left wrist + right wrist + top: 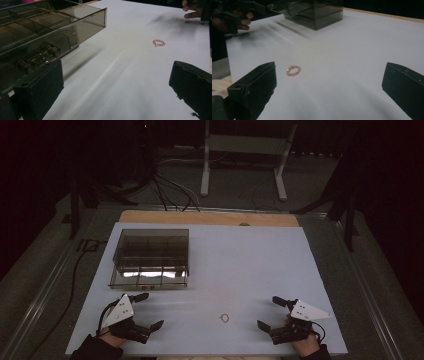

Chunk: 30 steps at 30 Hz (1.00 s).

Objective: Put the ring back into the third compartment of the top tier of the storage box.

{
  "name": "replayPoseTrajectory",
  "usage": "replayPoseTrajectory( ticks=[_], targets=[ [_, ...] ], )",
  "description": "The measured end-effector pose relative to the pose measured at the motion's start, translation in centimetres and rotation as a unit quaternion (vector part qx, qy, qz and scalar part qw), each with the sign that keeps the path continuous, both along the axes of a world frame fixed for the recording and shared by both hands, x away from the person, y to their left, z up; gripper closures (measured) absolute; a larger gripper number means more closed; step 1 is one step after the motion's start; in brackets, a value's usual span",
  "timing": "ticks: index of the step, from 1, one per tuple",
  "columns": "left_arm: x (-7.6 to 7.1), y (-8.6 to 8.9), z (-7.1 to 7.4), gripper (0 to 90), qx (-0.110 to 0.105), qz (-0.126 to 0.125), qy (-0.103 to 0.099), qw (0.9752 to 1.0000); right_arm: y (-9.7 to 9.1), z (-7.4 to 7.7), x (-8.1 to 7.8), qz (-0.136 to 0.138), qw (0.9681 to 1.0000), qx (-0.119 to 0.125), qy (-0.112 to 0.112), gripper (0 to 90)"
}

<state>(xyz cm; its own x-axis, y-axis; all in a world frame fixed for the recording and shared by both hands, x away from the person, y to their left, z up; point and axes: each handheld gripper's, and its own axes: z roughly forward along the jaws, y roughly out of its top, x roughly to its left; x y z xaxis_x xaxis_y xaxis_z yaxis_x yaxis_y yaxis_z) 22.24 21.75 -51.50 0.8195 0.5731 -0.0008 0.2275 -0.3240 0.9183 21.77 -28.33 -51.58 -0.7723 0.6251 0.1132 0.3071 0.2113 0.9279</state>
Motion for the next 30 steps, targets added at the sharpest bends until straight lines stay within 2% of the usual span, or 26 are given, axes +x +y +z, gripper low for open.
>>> replayPoseTrajectory(
  ticks=[9,14,17,27,30],
  targets=[
    [-0.1,-0.3,0.0,0.6,0.0,-0.004,0.0,1.0,-0.2,0.0,0.1,-0.011,0.9999,-0.008,0.004,0.0],
    [0.1,-0.2,-0.1,0.6,-0.002,-0.003,0.004,1.0,-0.1,0.2,0.1,-0.004,0.9999,-0.003,0.011,1.4],
    [0.0,-0.3,-0.1,0.6,0.001,-0.003,0.002,1.0,0.0,0.3,-0.1,-0.005,0.9999,-0.004,0.007,1.4],
    [0.1,-0.4,-0.2,0.6,-0.002,-0.011,0.006,0.9999,-0.4,1.6,-0.1,-0.028,0.9995,0.017,-0.004,1.3],
    [0.2,-0.4,-0.1,0.6,-0.005,-0.01,0.007,0.9999,-0.5,2.6,-0.1,-0.037,0.9988,0.029,-0.013,1.3]
  ],
)
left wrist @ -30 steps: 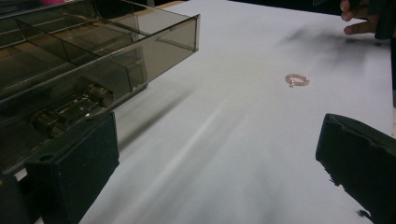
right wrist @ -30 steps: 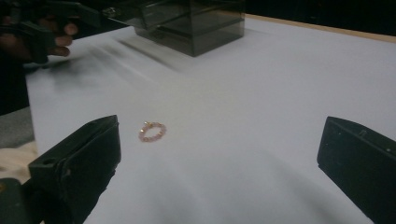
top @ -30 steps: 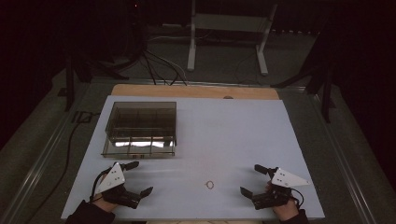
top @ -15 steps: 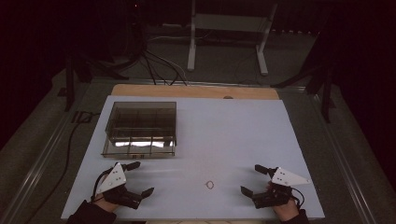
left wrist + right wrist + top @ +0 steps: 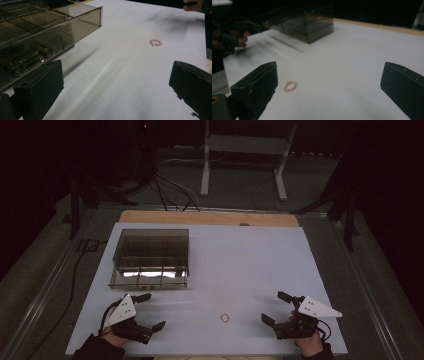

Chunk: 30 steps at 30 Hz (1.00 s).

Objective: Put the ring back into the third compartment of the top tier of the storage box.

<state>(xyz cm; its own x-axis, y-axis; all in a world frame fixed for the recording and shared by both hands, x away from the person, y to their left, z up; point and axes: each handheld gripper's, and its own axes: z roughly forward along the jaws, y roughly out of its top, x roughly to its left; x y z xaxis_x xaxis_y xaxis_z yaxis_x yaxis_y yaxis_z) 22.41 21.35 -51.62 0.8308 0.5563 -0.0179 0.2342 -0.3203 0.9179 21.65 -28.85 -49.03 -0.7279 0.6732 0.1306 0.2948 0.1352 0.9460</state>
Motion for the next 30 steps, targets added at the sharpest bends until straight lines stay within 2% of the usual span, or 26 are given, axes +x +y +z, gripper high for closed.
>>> replayPoseTrajectory(
  ticks=[5,9,20,30],
  targets=[
    [0.0,0.0,0.0,0.6,-0.001,0.0,0.001,1.0,-0.3,1.4,0.1,-0.005,0.9996,0.024,-0.014,0.0],
    [0.1,0.0,-0.1,0.6,-0.002,-0.001,0.004,1.0,-0.4,2.1,0.1,-0.014,0.9994,0.02,-0.023,0.0],
    [0.2,-0.4,-0.2,0.6,0.002,-0.005,0.002,1.0,-0.1,3.7,0.9,-0.022,0.9987,0.027,-0.037,0.0],
    [0.3,-0.5,-0.1,0.6,-0.001,-0.01,0.003,0.9999,1.3,4.5,1.8,-0.008,0.9988,0.024,-0.042,0.0]
  ],
)
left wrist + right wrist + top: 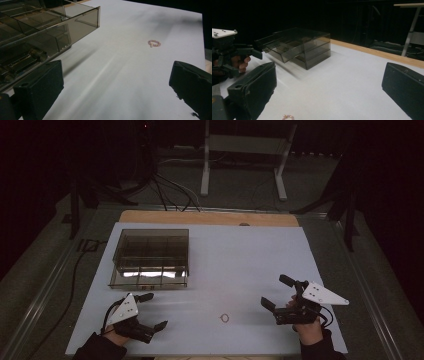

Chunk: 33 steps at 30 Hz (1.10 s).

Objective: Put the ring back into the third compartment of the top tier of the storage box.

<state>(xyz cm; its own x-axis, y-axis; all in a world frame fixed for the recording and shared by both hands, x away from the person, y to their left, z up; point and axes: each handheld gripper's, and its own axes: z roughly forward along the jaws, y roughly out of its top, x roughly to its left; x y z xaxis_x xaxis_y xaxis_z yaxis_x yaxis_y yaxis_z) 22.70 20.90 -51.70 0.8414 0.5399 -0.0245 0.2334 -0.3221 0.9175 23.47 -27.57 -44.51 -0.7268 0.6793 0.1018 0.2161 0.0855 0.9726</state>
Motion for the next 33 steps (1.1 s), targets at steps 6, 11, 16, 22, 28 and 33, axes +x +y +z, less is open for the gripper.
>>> replayPoseTrajectory(
  ticks=[6,11,16,22,28,33],
  targets=[
    [0.0,-0.1,0.0,0.6,0.002,-0.002,0.0,1.0,1.1,0.2,0.6,0.016,0.9999,0.0,-0.002,0.0],
    [0.0,0.0,0.0,0.6,0.002,-0.002,-0.001,1.0,2.2,0.1,1.2,0.028,0.9996,-0.006,0.003,0.0],
    [0.0,-0.1,0.0,0.6,0.001,-0.006,-0.002,1.0,3.1,-0.1,1.6,0.038,0.9992,-0.01,0.006,0.0],
    [0.0,-0.1,0.0,0.6,0.001,-0.005,-0.003,1.0,4.2,-0.5,2.2,0.062,0.998,-0.004,0.016,0.0],
    [0.0,-0.1,0.0,0.6,0.001,-0.008,-0.003,1.0,5.6,-1.5,2.7,0.076,0.9966,-0.016,0.028,0.0],
    [0.0,-0.2,0.0,0.6,0.001,-0.008,-0.004,1.0,6.6,-2.1,2.9,0.087,0.9952,-0.022,0.038,0.0]
  ],
)
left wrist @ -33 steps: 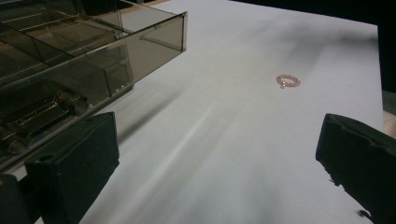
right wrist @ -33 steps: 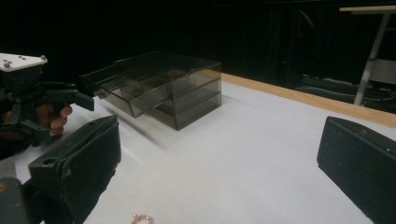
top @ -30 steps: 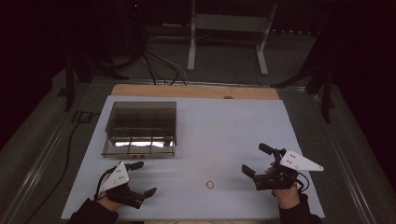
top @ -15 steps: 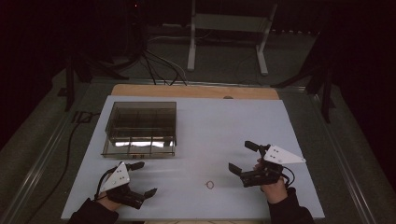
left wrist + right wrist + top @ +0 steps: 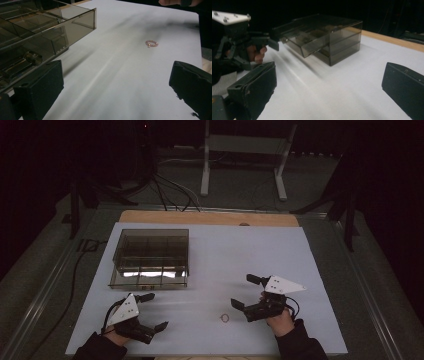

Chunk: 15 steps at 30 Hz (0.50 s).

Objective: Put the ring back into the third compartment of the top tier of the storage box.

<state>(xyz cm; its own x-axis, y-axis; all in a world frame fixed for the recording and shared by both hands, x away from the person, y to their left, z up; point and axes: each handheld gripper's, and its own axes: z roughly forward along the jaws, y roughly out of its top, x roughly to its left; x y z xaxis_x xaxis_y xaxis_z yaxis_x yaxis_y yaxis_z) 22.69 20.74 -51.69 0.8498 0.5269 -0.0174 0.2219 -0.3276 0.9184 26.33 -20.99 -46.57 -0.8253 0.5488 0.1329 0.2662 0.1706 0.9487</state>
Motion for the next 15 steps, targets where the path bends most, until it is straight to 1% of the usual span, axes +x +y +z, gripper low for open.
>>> replayPoseTrajectory(
  ticks=[1,4,6,8,12,15],
  targets=[
    [0.0,0.0,0.0,0.6,0.0,0.0,0.0,1.0,0.0,0.0,0.0,0.0,1.0,0.0,0.0,0.0],
    [0.0,0.0,0.0,0.6,-0.001,0.001,0.001,1.0,0.5,-0.7,0.1,0.011,0.9999,-0.007,0.011,0.0],
    [0.0,0.0,0.0,0.6,0.002,0.001,0.001,1.0,0.5,-0.9,0.1,0.013,0.9998,-0.01,0.015,0.0],
    [0.0,0.0,0.0,0.6,0.001,0.0,0.0,1.0,0.7,-1.3,0.3,0.021,0.9994,-0.011,0.024,0.0],
    [0.1,0.1,0.0,0.6,0.001,0.0,0.002,1.0,1.0,-1.6,0.3,0.024,0.9991,-0.018,0.03,0.0],
    [0.1,0.1,0.0,0.6,-0.001,0.001,0.001,1.0,1.2,-2.1,0.4,0.029,0.9986,-0.021,0.039,0.0]
  ],
)
